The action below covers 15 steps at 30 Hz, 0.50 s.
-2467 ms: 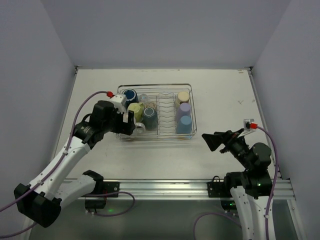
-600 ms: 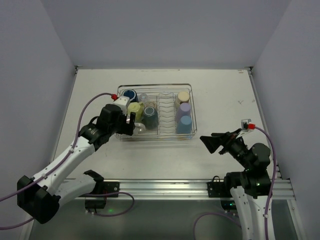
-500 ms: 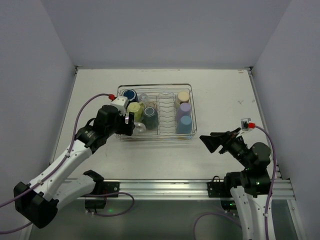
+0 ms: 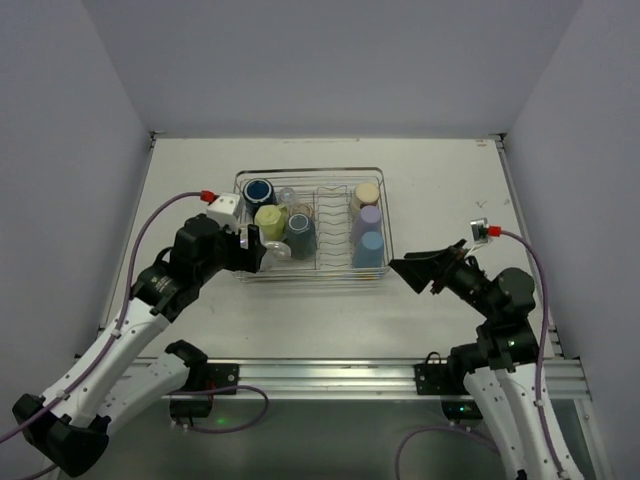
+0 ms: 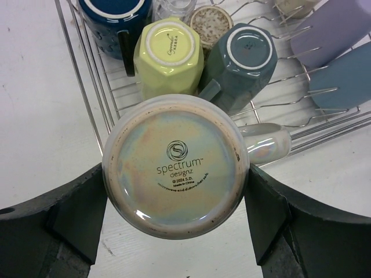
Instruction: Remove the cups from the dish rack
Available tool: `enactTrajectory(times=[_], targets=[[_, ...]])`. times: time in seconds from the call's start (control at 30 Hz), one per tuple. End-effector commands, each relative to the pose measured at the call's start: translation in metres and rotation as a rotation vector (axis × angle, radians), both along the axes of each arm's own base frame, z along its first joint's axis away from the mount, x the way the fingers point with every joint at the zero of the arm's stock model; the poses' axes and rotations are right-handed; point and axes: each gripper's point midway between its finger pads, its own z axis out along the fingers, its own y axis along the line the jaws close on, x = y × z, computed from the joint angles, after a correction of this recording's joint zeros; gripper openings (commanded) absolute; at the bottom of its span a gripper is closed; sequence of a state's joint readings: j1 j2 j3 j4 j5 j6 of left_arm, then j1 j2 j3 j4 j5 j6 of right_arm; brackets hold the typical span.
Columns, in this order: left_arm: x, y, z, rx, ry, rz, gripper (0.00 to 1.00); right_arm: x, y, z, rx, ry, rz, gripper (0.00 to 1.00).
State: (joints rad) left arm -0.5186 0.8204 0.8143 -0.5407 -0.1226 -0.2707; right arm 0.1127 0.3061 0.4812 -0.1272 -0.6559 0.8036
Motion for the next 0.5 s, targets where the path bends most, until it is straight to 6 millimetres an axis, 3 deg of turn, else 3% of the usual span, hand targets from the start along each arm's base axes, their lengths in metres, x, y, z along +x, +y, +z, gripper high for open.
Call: enactTrajectory(times=[0.0, 0.1, 0.13, 0.3, 0.47], targets=[[0.008, -0.015, 0.078, -0.167, -0.198, -0.021, 0.00, -0.003, 0.024, 0.030, 0.042, -0.077, 0.099, 0.92], [0.008, -0.018, 0.091, -0.203, -0.221, -0.026, 0.00, 0.009, 0.043, 0.026, 0.018, -0.058, 0.119, 0.90], [0.008, -0.019, 0.094, -0.215, -0.227, -0.028, 0.00, 0.007, 0.057, 0.028, 0.004, -0.078, 0.165, 0.87], [0.008, -0.028, 0.122, -0.311, -0.263, -0.039, 0.00, 0.005, 0.090, 0.041, 0.036, -0.167, 0.259, 0.64], [0.014, -0.031, 0.141, -0.367, -0.285, -0.014, 0.00, 0.019, 0.117, 0.028, 0.015, -0.193, 0.292, 0.54]])
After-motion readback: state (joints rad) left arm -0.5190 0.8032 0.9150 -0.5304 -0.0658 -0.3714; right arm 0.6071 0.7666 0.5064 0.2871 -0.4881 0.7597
